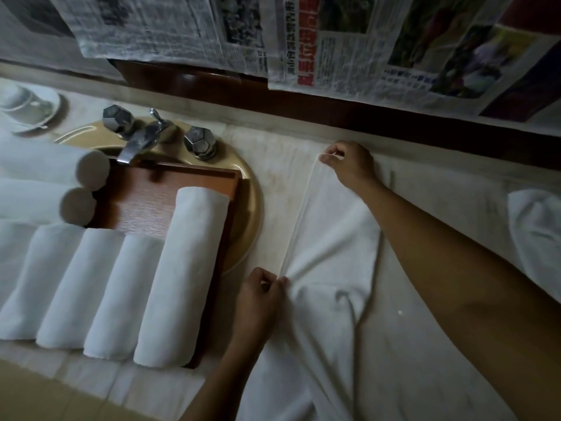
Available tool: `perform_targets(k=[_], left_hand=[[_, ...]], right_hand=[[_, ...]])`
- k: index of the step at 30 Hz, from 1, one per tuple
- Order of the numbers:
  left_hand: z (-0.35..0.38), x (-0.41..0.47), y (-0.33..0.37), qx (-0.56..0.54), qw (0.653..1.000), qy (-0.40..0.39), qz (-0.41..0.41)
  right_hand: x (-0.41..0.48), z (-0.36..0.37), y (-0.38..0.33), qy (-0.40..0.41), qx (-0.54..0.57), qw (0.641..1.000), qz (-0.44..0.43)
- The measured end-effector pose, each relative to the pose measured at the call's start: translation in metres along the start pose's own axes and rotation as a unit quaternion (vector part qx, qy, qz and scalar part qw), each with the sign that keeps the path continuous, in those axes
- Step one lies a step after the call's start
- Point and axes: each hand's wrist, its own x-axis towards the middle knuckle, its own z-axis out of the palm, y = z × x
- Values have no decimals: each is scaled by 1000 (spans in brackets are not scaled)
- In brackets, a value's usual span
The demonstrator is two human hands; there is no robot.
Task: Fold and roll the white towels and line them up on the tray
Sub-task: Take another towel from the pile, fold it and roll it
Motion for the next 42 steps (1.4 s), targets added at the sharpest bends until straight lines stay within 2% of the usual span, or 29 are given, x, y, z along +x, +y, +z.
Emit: perform_targets(k=[4, 8, 12, 14, 16, 18, 20, 23, 25, 27, 28, 31, 32, 34, 38, 42], left_hand=[[2, 3, 1, 47, 999, 1, -4], [4, 5, 0, 14, 999, -37, -32], [6, 3, -2, 73, 997, -16, -4], [8, 3, -2, 86, 996, 0, 11], [10, 3, -2, 94, 995, 4, 18], [9, 4, -3, 88, 996, 5, 16], [9, 4, -3, 87, 996, 4, 18], [7, 2, 0, 101, 995, -5, 25], [8, 1, 0, 112, 993, -10, 37], [9, -2, 1, 130, 990, -24, 41], [10, -4, 0, 108, 993, -41, 29], [8, -13, 3, -16, 990, -123, -63], [6, -14, 1, -10, 989, -132, -69], [1, -11, -10, 34, 991, -119, -56], [-11, -12, -21, 125, 991, -47, -1], [-9, -17, -20, 130, 991, -24, 15]], right_hand=[[-4, 3, -3, 18, -21, 1000, -4], [-8, 3, -3, 25, -20, 999, -19], [-13, 5, -5, 54, -23, 997, -47], [-18, 10, -4, 95, -99, 987, -88], [-22, 16, -4, 126, -201, 959, -154], [-24, 13, -10, 102, -246, 946, -183], [-29, 5, -18, 76, -270, 945, -170], [-60, -2, -26, 57, -241, 952, -177], [-93, -2, -24, -29, -232, 959, -160], [-119, 0, -13, -129, -278, 945, -118], [-126, 0, -7, -151, -298, 936, -114], [-123, -1, 3, -174, -303, 928, -128], [-120, -2, 4, -180, -302, 927, -133], [-117, -3, 6, -180, -305, 925, -139], [-119, -3, 5, -173, -297, 930, -134], [-121, -2, 3, -169, -295, 931, -131]])
